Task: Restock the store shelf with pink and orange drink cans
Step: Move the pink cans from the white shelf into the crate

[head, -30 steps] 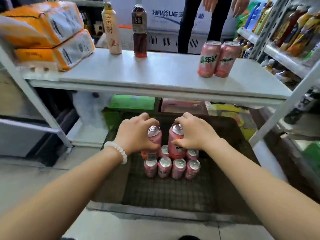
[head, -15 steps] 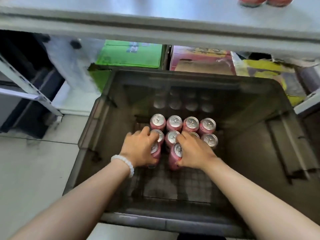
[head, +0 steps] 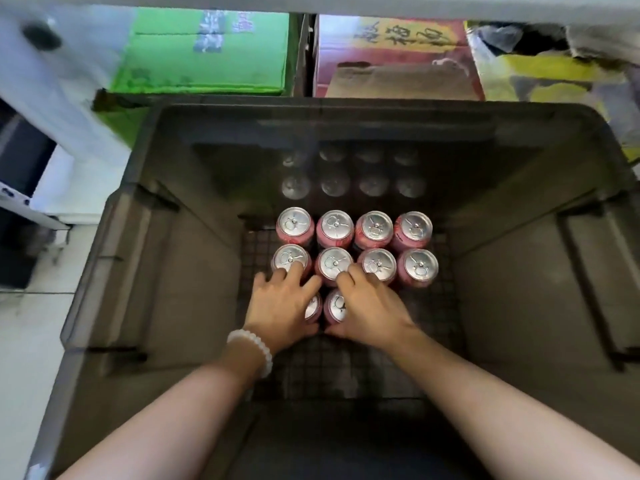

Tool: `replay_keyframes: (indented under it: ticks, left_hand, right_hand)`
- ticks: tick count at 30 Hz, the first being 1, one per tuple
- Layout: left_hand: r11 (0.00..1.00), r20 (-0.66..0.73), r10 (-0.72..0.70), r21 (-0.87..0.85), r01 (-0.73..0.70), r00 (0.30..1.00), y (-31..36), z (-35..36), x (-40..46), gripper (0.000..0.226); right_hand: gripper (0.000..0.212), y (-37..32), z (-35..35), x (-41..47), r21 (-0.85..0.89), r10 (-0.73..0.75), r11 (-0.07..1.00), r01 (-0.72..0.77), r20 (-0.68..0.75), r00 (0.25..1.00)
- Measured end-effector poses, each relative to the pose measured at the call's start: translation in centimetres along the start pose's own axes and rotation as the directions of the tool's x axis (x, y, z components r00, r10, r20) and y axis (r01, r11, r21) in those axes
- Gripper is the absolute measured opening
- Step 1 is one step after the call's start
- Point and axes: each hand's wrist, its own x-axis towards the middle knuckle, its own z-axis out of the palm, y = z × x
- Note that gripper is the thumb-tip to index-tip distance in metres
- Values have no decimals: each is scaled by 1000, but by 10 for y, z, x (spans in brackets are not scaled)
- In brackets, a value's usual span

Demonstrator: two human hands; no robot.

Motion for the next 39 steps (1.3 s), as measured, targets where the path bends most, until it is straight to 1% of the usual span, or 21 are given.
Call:
replay_keyframes:
  ticks: [1,4,6,9,11,12,14,18,22,24,27,29,32,34,35,37,39]
  left_hand:
    - [1000,-4,-1,9,1,1000,1,2,0,75]
    - [999,50,-7,45,5,999,1,-1,-2,73]
    - [998,114,18,64,-25,993,-1,-10,-4,68]
    - [996,118,57,61,-64,991,-6,-28,-7,59]
    - [995,123,53,74,-62,991,-8,-53,-9,55]
    - [996,103,41,71,-49,994,-9,-68,-7,53]
    - [997,18,34,68,-35,999,-9,-100,1,53]
    - [998,-150,24,62,-15,988,9,-188,22,49]
    - [997,-369,39,71,-13,929,33,-269,42,50]
    - [997,-433,49,67,-22,900,43,-303,51,55]
    - [997,-459,53,71,-23,887,57,-347,77,52]
    - [997,-490,73,69,-44,869,62,-369,93,55]
    - [999,-548,49,34,-37,835,65,-399,121,59]
    - [1000,-546,8,4,-6,838,67,-414,141,64]
    - [1000,-540,-14,-10,10,842,69,-424,155,66]
    - [999,-499,-46,-22,40,866,69,-433,173,71]
    - [995,-418,-92,-63,72,904,67,-436,190,76]
  right_hand:
    - [75,0,1,-1,-5,-2,1000,2,-8,1000]
    - [76,-2,-4,-3,-33,-24,999,24,-3,1000]
    - [73,-2,-15,-7,-66,-52,996,52,0,999]
    - [57,2,-39,-15,-99,-79,992,74,-42,996]
    - [48,6,-61,-22,-112,-88,991,76,-108,990]
    - [45,7,-74,-26,-115,-83,991,66,-152,985]
    - [43,10,-104,-32,-128,-63,991,33,-244,968]
    - [47,19,-177,-54,-168,-38,985,-35,-410,911]
    - [47,34,-249,-80,-230,-48,969,-85,-515,856]
    - [45,44,-282,-90,-233,-40,966,-111,-559,829]
    - [43,63,-333,-96,-216,-14,964,-153,-620,785]
    - [42,75,-361,-93,-203,-10,965,-163,-656,755]
    - [42,92,-398,-83,-151,32,970,-190,-698,716]
    - [45,102,-417,-74,-113,66,971,-210,-718,693]
    - [49,110,-429,-67,-105,74,971,-215,-722,688]
    - [60,117,-441,-55,-86,98,972,-219,-700,707]
    - [74,123,-449,-42,-55,122,977,-207,-651,749]
